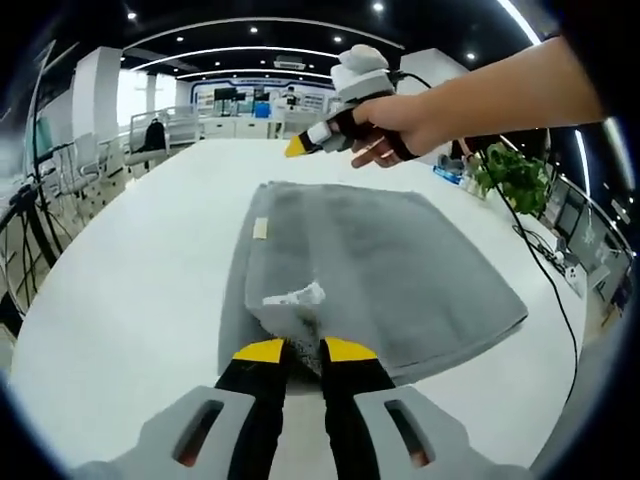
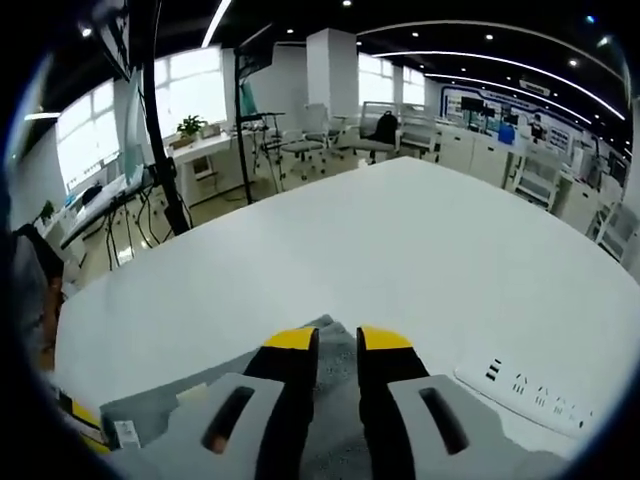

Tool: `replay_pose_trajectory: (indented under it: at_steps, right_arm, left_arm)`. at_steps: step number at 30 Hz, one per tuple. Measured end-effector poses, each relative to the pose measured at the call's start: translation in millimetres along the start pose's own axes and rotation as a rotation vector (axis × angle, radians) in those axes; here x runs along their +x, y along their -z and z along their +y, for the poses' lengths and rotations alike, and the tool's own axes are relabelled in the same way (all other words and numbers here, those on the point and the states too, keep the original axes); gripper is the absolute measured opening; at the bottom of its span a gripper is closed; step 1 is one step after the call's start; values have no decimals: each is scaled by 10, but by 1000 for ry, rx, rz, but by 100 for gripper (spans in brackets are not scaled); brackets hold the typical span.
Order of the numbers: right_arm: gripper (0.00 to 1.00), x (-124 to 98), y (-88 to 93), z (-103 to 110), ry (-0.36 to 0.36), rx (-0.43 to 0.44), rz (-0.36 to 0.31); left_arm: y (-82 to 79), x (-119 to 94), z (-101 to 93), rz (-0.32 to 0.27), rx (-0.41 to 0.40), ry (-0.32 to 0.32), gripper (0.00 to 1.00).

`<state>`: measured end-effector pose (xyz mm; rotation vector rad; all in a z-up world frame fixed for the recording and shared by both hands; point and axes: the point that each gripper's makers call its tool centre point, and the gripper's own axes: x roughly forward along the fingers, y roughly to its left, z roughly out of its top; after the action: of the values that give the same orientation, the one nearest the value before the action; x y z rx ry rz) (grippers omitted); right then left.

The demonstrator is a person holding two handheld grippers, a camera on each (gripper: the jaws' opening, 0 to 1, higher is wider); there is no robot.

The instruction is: Fold the towel on the table until its edges align and the towel forms a compact rectangular stack.

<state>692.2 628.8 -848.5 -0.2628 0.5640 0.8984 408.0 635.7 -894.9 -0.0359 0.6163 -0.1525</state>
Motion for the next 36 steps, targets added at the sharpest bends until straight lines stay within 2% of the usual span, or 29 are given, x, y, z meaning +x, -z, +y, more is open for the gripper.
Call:
replay_pose_trajectory:
  at_steps: [6, 10, 11, 12, 15, 16, 17, 18, 20, 22, 25, 28, 29, 30, 32, 36]
  right_arm:
    - [15, -72, -29, -20, -2, -8, -6]
    - [16, -182, 19, -78, 7, -11, -3]
    - [16, -213, 22, -94, 10, -7, -3]
    - [16, -232, 24, -104, 13, -7, -3]
    - [16, -292, 13, -138, 19, -12, -2]
    - [16, -319, 16, -148, 20, -11, -1]
    - [16, -320, 11, -155, 21, -10, -1]
    - [16, -323, 4, -164, 21, -9, -3]
    - [16, -345, 20, -192, 23, -11, -4]
    - [16, -363, 27, -249, 27, -7, 0]
    - [16, -444, 55, -319, 35, -6, -2]
    - [17, -475, 52, -400, 44, -3, -5]
    - [17, -521, 39, -423, 45, -1, -7]
    - [17, -565, 29, -447, 48, -1, -10]
    - [18, -592, 57, -500, 54, -3, -8]
    - [20, -639, 143, -644, 63, 4, 20]
  left_arm:
    - [66, -85, 149, 28, 77, -61, 18]
    - [64, -108, 206, 24, 84, -89, 22]
    - [38, -117, 226, 17, 94, -103, 23]
    - [-59, -133, 239, -22, 121, -119, 23]
    - [-144, -138, 146, -37, 141, -95, 22]
    - [-234, -124, 62, -75, 163, -60, 22]
    - [-280, -127, 26, -93, 192, -55, 21]
    - [-290, -132, -46, -85, 232, -50, 21]
    - [-179, -59, -155, -26, 214, 1, 21]
    - [-120, -22, -122, -14, 193, -3, 21]
    - [92, -7, -72, 67, 118, -3, 21]
    - [119, -4, -10, 43, 72, -13, 21]
    - [143, 5, -14, 52, 60, -15, 21]
    - [177, -5, -13, 68, 57, -15, 21]
    - [170, -9, -24, 58, 68, -13, 21]
    - [-26, -33, -133, -4, 101, -7, 21]
